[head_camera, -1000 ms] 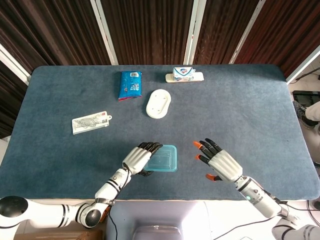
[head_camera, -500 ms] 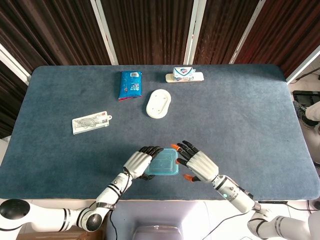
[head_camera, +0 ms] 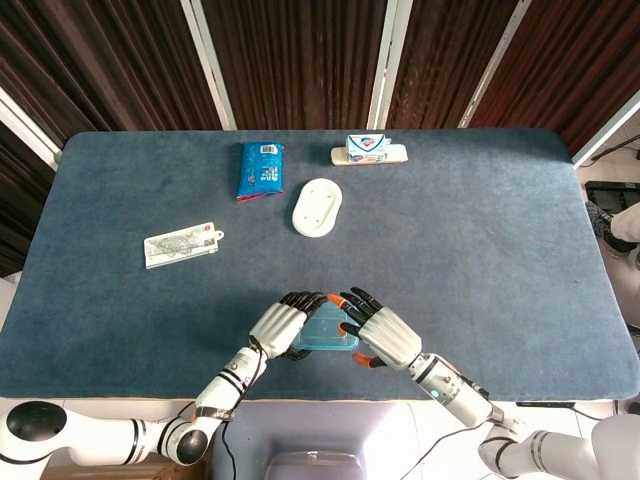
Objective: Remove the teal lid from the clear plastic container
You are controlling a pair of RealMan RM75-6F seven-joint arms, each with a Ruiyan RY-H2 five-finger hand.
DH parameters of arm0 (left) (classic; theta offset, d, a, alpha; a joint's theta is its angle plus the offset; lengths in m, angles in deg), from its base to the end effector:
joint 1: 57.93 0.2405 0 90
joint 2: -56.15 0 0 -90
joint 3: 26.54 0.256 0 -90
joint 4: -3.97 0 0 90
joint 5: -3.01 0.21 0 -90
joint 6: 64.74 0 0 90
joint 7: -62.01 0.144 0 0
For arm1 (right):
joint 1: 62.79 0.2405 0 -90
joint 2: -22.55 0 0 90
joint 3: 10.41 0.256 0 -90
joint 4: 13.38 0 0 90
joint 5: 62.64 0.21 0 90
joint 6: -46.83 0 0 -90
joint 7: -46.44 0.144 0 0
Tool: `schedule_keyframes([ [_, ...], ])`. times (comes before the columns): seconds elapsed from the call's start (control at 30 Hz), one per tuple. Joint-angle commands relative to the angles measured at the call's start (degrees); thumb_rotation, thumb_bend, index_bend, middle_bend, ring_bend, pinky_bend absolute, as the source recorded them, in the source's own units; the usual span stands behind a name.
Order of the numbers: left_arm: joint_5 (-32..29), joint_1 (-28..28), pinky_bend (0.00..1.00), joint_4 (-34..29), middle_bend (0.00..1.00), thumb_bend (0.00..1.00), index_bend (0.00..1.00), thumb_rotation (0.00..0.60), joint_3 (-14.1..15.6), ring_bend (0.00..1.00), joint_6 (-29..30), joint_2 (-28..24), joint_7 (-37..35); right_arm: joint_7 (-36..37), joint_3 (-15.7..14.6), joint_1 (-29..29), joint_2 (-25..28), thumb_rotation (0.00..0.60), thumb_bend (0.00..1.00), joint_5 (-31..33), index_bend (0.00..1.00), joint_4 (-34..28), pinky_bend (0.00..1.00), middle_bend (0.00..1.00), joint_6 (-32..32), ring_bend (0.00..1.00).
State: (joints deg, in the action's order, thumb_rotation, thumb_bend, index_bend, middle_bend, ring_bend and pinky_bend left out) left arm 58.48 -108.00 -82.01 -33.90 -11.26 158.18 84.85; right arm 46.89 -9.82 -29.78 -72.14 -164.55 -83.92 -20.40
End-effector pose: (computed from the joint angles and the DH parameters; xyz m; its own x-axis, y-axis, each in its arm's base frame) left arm -0.0769 0.2971 -0.1005 0.3671 0.4521 0.8129 0.8768 -0.4599 -0.1402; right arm -0.1764 -0.2727 -0.0430 0.4578 -0.1457 0.8770 -0.6866 -0.6847 0.2447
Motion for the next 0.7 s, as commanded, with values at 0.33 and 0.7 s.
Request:
schedule_keyframes([
  [0.33,0.1,0.1,0.67,0.0,0.59,0.31,0.0,0.6,0.0,0.64,-0.5,0.1,1.2,-1.5,0.0,0.7,-1.4,0.6,0.41,1.9,0.55,0.5,0.0,0.0,0.2,0.0],
  [0.7,0.0,0.4,0.68,-0.1,0.59,0.31,0.0,0.6,-0.1,0.64,-0.7,0.1,1.6,-2.0,0.0,1.2,-1.8,0.6,0.41,3.3,0.55,0.2,0.0,0.0,0.1,0.0],
])
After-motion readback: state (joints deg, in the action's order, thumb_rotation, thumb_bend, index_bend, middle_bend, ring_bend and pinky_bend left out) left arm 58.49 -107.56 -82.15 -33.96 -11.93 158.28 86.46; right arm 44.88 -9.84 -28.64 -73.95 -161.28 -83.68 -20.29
